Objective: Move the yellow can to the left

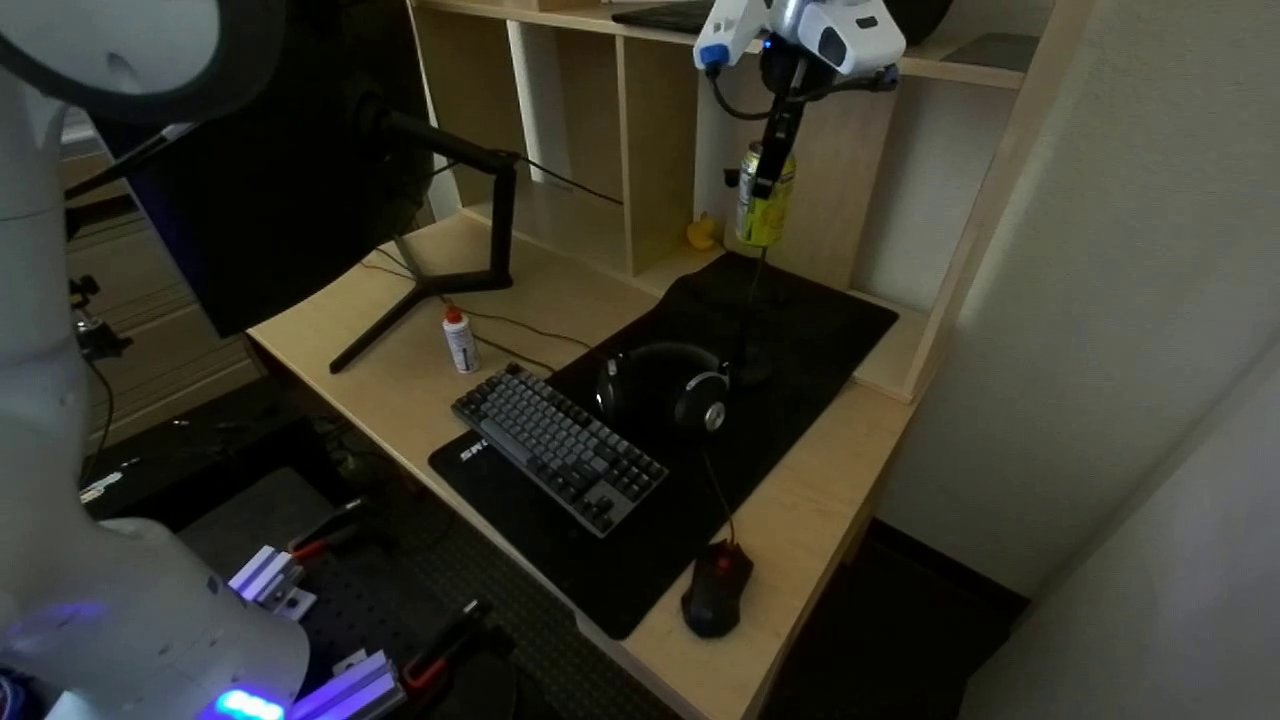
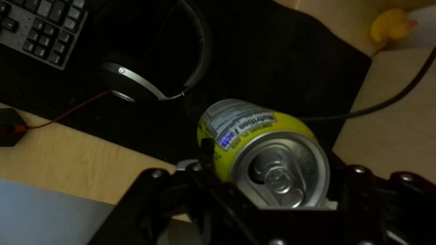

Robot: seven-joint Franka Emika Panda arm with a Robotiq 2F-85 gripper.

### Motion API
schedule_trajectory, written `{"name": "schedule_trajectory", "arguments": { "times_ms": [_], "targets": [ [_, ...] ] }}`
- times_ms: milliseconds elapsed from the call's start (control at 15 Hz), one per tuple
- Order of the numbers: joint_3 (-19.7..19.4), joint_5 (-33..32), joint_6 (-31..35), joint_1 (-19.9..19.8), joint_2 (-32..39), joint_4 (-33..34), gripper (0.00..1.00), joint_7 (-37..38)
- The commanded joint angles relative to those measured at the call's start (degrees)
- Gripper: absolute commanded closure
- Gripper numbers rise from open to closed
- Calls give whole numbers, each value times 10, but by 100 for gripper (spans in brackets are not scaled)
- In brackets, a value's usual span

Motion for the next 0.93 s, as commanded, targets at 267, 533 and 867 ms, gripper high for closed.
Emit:
{"name": "schedule_trajectory", "arguments": {
  "times_ms": [267,533,867],
  "targets": [
    [-29,39,-62,28,-139,-210,55,-236],
    [-63,32,-69,58,-127,-202,30,-261],
    [-71,-7,-34,88,-125,-220,55,-260]
  ]
}}
